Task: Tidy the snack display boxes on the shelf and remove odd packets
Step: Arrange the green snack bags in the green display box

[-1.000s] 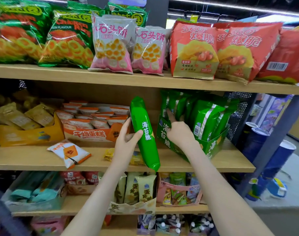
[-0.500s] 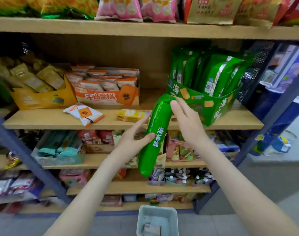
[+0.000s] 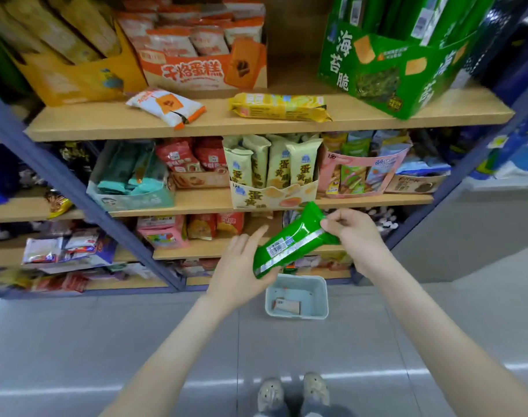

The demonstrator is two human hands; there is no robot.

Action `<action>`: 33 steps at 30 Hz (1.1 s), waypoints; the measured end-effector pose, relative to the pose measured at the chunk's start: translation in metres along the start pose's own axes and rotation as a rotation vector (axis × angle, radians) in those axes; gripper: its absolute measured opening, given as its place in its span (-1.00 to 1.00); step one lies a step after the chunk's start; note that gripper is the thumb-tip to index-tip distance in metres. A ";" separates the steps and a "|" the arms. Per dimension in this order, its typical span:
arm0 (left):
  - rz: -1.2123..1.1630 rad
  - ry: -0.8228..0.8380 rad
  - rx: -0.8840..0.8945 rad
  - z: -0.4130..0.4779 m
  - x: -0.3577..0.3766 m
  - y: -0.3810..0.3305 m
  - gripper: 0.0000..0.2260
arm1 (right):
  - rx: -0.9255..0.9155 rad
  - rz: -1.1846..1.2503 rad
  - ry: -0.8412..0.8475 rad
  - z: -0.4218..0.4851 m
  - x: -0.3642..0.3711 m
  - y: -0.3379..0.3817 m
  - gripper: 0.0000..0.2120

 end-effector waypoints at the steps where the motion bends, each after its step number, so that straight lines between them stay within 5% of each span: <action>1: 0.007 -0.006 -0.005 -0.007 0.004 0.000 -0.37 | -0.010 -0.041 -0.017 -0.001 0.002 -0.003 -0.83; 5: -0.001 0.029 -0.062 -0.021 0.010 -0.005 -0.43 | -0.045 -0.176 -0.083 -0.005 0.009 -0.001 -0.90; 8: -0.106 0.035 -0.172 -0.018 0.005 -0.009 -0.51 | -0.098 -0.061 -0.056 -0.009 0.009 0.003 -0.90; 10: -0.208 -0.011 -0.278 -0.012 -0.001 -0.013 -0.55 | -0.110 0.079 0.115 -0.011 0.009 0.004 -0.90; 11: -0.280 -0.049 -0.347 -0.010 -0.003 -0.015 -0.57 | -0.120 0.102 0.247 -0.010 0.011 0.001 -0.75; 14: -0.555 -0.179 -0.548 0.002 -0.006 -0.020 -0.55 | -0.089 -0.066 0.597 -0.018 0.027 -0.011 -0.37; 17: -0.864 -0.343 -0.678 0.011 -0.003 -0.027 -0.58 | -0.025 -0.122 0.759 -0.025 0.043 -0.024 -0.27; 20: -1.074 -0.423 -0.709 0.018 -0.006 -0.034 -0.80 | 0.036 0.020 0.762 -0.025 0.044 -0.028 -0.27; 25: -1.147 -0.336 -0.617 0.019 -0.013 -0.036 -0.75 | 0.044 0.150 0.771 -0.023 0.033 -0.023 -0.47; 33: -1.127 -0.278 -0.548 0.017 -0.019 -0.046 -0.57 | -0.062 0.272 0.733 -0.020 0.035 -0.019 -0.43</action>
Point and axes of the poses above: each hand's wrist, its own z-axis towards the middle knuckle, its own x-axis out of the palm, y = z × x, the point moved 2 cm from there along z, towards the middle knuckle, and after that the axes turned 11 degrees about x, right-handed, at the moved point
